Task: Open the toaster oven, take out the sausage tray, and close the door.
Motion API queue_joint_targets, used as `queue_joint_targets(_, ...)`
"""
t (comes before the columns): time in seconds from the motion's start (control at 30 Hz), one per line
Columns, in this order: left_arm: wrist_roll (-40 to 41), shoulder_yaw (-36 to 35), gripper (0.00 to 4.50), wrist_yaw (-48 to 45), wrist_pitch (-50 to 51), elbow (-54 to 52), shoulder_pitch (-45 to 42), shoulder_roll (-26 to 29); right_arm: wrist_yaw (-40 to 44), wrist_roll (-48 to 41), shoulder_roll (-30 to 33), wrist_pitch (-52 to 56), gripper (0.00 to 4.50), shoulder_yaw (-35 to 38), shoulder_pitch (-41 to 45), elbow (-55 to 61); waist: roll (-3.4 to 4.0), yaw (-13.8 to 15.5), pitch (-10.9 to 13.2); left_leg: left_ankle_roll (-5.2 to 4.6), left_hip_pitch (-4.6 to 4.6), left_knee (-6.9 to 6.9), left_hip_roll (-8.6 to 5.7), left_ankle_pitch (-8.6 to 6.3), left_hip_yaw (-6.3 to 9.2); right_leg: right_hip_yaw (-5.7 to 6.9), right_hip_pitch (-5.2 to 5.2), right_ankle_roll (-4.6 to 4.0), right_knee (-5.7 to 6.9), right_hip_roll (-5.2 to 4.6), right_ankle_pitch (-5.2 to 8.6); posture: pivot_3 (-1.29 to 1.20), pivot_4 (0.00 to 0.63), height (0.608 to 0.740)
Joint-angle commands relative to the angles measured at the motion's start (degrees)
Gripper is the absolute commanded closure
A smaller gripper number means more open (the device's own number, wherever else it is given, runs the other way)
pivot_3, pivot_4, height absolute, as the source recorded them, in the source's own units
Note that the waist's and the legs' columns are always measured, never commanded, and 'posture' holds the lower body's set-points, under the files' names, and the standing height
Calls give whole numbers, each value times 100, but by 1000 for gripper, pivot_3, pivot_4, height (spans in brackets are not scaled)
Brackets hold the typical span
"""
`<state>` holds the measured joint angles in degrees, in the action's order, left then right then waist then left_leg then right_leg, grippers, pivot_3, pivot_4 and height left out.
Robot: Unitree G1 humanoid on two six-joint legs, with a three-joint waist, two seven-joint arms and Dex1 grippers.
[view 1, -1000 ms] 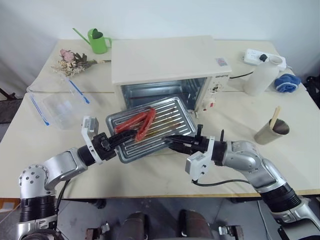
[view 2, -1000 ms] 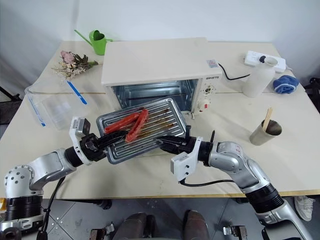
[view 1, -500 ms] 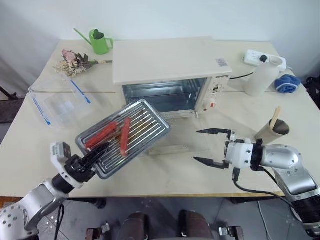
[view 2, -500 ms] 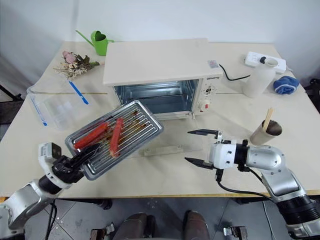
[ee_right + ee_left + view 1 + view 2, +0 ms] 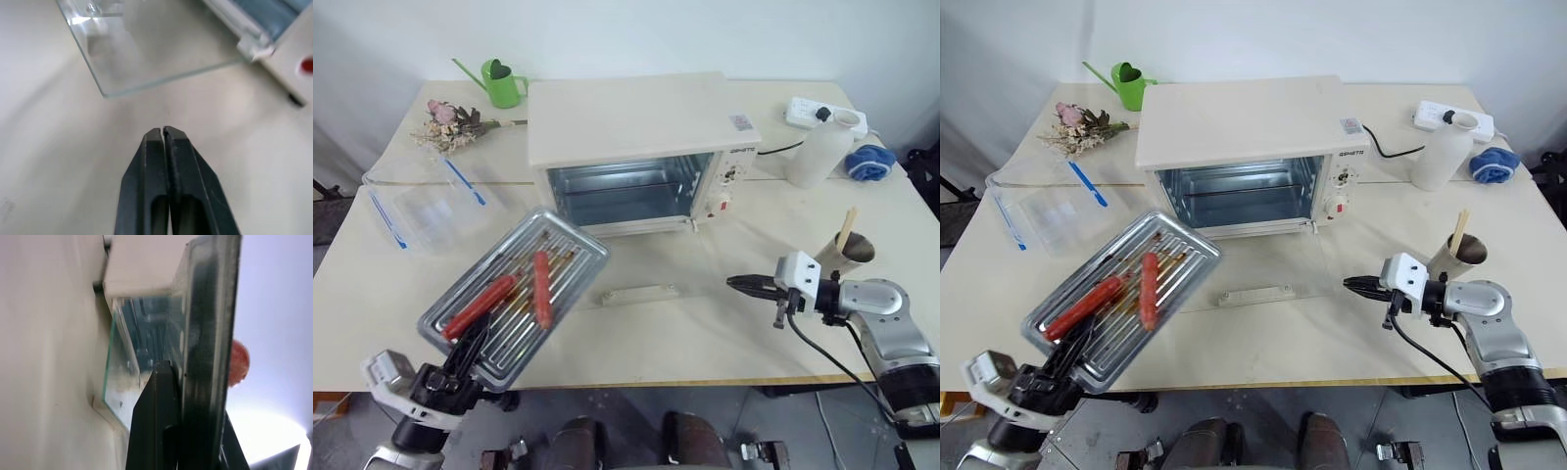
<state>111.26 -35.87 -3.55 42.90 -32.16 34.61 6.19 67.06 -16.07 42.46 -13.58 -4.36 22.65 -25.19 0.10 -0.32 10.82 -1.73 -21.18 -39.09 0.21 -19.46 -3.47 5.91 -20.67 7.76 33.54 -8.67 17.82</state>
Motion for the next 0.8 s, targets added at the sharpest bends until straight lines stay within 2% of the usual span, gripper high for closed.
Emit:
queue_joint_targets(0.03, 174, -151, 4500, -241, -450, -427, 383, -268, 216, 128, -187, 101, 4472, -75, 290, -443, 0, 1, 0, 0, -1, 0, 0, -1, -1, 0, 0, 0, -2, 0, 0, 0, 150, 740)
queue_joint_targets(0.17, 174, -85, 4500, -217, -854, -596, 427, -440, 451, 125, -510, -169, 4472, -49, 496, -635, -1, 4, 0, -2, -3, 0, 0, -7, -1, 2, 3, 0, -11, 0, 0, 0, 150, 740)
queue_joint_targets(0.37, 174, -35, 4500, -107, -1282, -676, 238, -592, 828, -709, -998, 254, 4472, 354, 461, 33, 7, 9, 4, 1, -7, -1, 1, -12, 0, 3, 1, 0, -12, 6, 0, 0, 150, 740)
queue_joint_targets(0.57, 174, -232, 4500, -175, -1561, -726, 159, -740, 406, -1617, -1024, 1691, 4472, 828, 377, 1306, 7, 24, 5, 0, -10, -1, 4, -21, 3, 3, 1, 1, -22, 1, -1, 0, 150, 740)
queue_joint_targets(0.8, 174, -177, 4500, -345, -1524, -786, 435, -846, -105, -2066, -1243, 2470, 4472, 1122, 1041, 1720, 10, 3, 6, 4, -12, 0, 13, -30, -3, -1, -3, 1, -27, 4, -1, 0, 150, 740)
